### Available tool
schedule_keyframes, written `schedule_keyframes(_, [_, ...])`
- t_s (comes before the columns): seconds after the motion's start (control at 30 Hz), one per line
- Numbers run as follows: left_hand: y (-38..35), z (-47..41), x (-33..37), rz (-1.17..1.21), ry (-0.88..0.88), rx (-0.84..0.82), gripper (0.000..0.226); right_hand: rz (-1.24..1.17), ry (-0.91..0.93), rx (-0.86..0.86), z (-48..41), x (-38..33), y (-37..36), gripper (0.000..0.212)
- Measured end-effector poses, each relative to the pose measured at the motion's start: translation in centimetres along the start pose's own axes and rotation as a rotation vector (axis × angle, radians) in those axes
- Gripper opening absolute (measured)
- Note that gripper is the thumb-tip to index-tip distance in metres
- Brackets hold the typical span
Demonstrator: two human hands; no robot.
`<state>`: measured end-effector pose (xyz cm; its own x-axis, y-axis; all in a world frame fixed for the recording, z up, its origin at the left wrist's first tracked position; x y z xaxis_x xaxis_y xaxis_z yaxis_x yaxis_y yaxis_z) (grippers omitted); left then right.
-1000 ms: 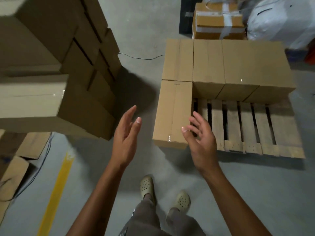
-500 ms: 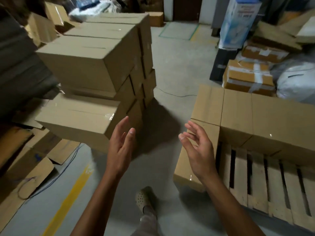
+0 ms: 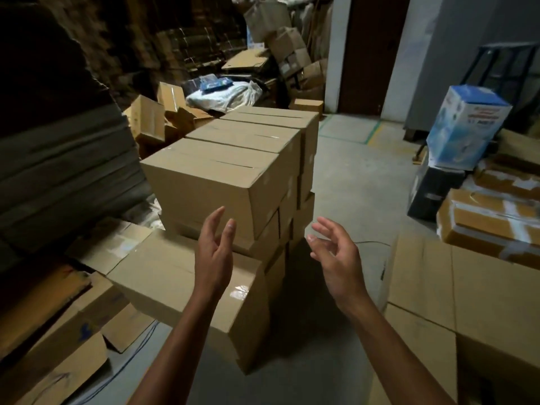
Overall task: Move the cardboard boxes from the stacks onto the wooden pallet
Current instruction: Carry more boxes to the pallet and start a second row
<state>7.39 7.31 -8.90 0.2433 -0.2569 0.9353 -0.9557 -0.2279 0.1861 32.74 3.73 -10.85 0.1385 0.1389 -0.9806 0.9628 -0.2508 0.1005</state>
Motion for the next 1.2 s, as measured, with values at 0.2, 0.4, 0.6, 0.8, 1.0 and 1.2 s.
schedule_keyframes(0.2, [0.6, -8.6, -2.9, 0.127, 0.101, 0.154, 0.037, -0.102, -0.067, -0.008, -9.3, 1.0, -3.3, 0.039])
schedule_keyframes(0.4, [-0.9, -16.1, -9.9, 0.336, 0.408, 0.357, 0.022, -0.111, -0.176, -0.040, -20.8, 4.8, -5.2, 0.038])
schedule_keyframes(0.6, [-3.8, -21.9, -15.7, 0.423, 0.594, 0.485, 0.032, -0.102, -0.235, -0.126, -33.7, 8.7, -7.7, 0.041])
schedule_keyframes(0.8, [-6.1, -25.6, -19.5, 0.404, 0.697, 0.616, 0.045, -0.029, -0.319, -0.244, -43.3, 13.0, -10.5, 0.047])
schedule_keyframes(1.0, [-9.6, -27.1, -23.8, 0.352, 0.869, 0.504, 0.094, 0.113, -0.344, -0.273, -48.9, 16.7, -13.1, 0.048])
schedule_keyframes(1.2, [-9.8, -26.9, -26.5, 0.326, 0.878, 0.572, 0.097, 0.146, -0.322, -0.248, -50.4, 17.9, -15.3, 0.038])
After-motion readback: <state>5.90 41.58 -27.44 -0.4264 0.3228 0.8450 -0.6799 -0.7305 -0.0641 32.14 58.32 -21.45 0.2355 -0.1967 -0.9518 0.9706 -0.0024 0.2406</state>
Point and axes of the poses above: each hand's wrist, its own z-axis away from the middle knuckle, its own y-axis out of the back of the hand, x = y × z, the point moved 10 cm from there along -z, towards the middle knuckle, and after that the axes turned 1 degree about -x, right-handed, at the moved point
